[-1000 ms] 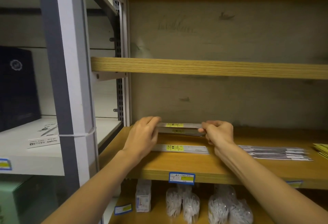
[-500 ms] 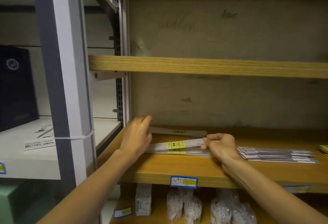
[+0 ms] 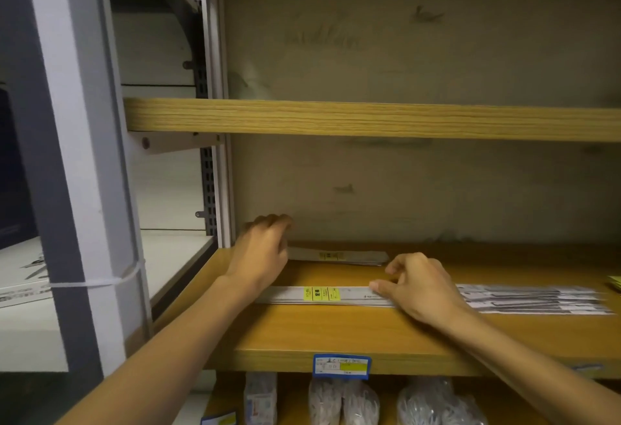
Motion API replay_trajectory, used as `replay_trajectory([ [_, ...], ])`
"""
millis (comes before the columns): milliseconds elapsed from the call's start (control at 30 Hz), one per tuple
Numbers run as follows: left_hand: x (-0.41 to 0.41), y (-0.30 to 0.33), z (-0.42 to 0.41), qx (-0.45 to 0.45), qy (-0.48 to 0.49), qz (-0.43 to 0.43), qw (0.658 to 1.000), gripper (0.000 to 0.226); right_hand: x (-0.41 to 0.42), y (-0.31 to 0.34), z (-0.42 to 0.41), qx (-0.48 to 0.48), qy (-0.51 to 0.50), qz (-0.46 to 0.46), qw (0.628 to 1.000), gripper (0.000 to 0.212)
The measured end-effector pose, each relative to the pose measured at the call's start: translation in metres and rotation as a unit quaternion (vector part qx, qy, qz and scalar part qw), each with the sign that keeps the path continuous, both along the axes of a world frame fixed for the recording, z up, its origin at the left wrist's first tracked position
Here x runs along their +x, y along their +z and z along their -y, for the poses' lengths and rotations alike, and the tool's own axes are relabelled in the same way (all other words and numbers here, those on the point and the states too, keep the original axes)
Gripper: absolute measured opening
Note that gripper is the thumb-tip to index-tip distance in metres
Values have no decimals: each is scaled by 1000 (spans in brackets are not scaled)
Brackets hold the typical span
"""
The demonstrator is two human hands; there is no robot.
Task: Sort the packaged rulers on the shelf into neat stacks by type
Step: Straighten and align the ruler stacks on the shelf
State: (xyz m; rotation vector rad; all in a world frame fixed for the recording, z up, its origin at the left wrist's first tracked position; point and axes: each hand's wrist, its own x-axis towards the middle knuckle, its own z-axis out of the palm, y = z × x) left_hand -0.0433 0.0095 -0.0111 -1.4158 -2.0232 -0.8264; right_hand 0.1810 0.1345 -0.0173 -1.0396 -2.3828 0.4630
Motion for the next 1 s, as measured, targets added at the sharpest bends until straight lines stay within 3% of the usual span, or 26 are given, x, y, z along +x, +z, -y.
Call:
replay_trajectory([
  [200, -11, -3, -25, -134, -45, 26, 990, 30, -13, 9, -16, -7, 2, -93, 996, 28],
  [467, -20, -7, -50, -257, -45, 76, 963, 39, -26, 14, -40, -35, 1, -131, 991, 22],
  [800, -26, -10, -55, -230, -34, 47, 972, 22, -22, 14, -59, -76, -25, -179, 981, 24],
  [1000, -17, -9, -51, -186, -1, 0, 983, 25, -31, 10, -62, -167, -49, -234, 957, 25],
])
